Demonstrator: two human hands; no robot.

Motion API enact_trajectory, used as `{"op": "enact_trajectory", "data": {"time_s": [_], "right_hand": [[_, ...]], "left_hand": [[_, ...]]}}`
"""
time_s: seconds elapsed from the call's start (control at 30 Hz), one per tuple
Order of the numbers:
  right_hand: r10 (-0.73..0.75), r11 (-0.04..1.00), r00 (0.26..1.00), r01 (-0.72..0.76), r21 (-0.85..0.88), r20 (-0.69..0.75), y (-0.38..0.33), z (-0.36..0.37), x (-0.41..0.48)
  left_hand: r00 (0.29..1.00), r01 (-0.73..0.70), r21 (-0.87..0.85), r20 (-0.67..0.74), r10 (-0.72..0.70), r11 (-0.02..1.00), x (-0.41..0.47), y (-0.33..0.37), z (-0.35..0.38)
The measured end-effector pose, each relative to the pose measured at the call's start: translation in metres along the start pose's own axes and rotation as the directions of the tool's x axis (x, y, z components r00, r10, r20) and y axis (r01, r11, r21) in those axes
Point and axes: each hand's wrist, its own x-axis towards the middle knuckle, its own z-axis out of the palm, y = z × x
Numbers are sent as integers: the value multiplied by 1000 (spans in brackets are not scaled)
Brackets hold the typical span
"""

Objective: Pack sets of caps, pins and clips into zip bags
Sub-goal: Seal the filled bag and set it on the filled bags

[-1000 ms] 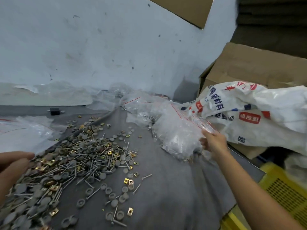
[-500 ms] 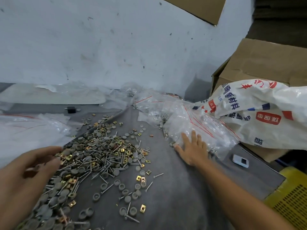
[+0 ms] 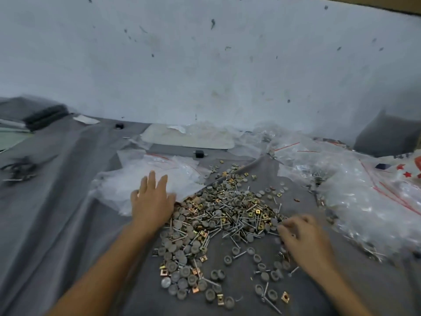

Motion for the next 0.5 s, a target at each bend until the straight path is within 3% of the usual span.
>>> {"op": "enact_trajectory", "data": {"time_s": [0.07,0.17,0.27,0.4,0.5], "right_hand": [[-85,995,994,82,50,71,-24,15,-9],[-190,974,982,186,129,20,-45,25,-12],[-235,956,970,241,166,-55,-58,28,-11],[-227,923,974,215,319,1,-62,34,-16],[-225,919,974,225,322,-40,-55,34,-14]], "left_hand": [[997,16,87,75,-22,996,13,-5,8],[999,-2,125,-44,8,992,22,-12,12],[997,-18,130,-77,29,991,25,-16,12],[973,-183,85,-126,193,979,27,-7,10],[961,-274,130,82,265,953,25,13,10]]}}
